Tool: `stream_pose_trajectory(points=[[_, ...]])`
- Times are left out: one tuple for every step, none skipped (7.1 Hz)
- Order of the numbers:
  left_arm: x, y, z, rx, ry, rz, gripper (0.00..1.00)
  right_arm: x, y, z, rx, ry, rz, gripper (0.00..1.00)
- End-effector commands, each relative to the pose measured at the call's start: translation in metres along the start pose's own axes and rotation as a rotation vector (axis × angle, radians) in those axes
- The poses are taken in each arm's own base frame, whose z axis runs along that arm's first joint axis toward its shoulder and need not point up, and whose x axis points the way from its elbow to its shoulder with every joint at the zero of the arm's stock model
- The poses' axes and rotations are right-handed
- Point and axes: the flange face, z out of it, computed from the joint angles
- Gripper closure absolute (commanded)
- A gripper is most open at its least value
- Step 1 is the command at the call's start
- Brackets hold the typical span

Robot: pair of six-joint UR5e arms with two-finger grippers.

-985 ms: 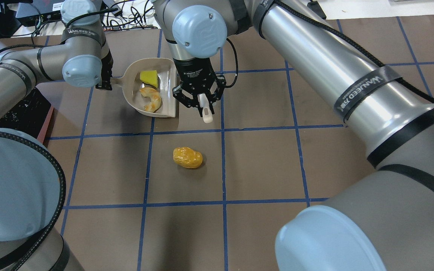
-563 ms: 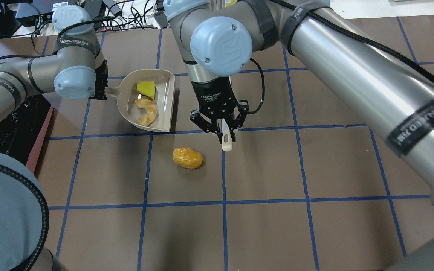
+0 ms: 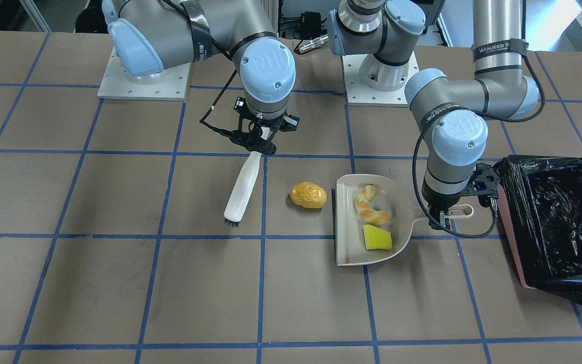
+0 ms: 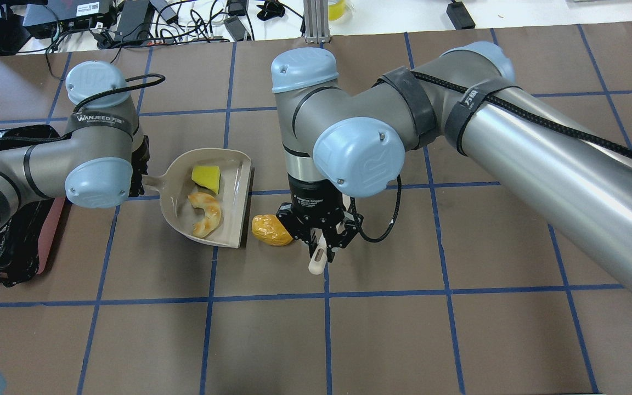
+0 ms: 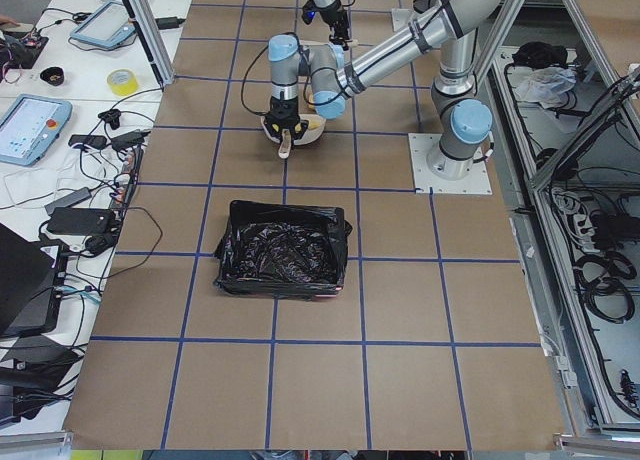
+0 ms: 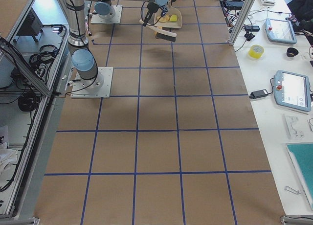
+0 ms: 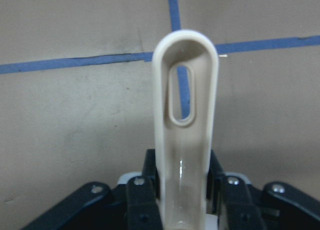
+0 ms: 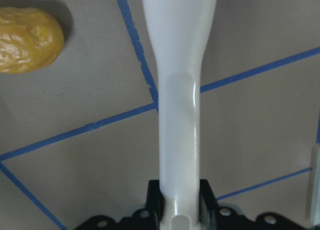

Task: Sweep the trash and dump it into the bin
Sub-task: 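Sweep the yellow potato toy into the dustpan with the brush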

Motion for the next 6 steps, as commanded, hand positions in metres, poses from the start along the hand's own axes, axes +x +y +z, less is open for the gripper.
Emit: stream_pose_trajectory(points=[[-0.039, 0.01, 0.005, 0.011, -0.033, -0.039, 1.0, -0.028, 0.026, 0.038, -0.007, -0.057, 0.086, 1.0], [-0.043, 0.019, 0.005, 0.01, -0.034, -0.11, 1.0, -0.054, 0.029, 0.059, -0.017, -0.088, 0.104, 1.0], [-0.045, 0.024, 0.007, 0.014, -0.039, -0.107, 1.0, -0.064, 0.03, 0.062, 0.008, -0.125, 0.067, 1.0], [-0.05, 0.03, 0.013, 0.013, -0.054, -0.115, 1.0, -0.074, 0.029, 0.073, 0.018, -0.125, 0.014, 1.0], [-0.05, 0.031, 0.015, 0.013, -0.057, -0.117, 1.0, -0.092, 0.026, 0.084, 0.062, -0.165, -0.058, 1.0], [-0.049, 0.031, 0.017, 0.012, -0.061, -0.117, 1.0, -0.105, 0.018, 0.084, 0.113, -0.226, -0.134, 1.0]])
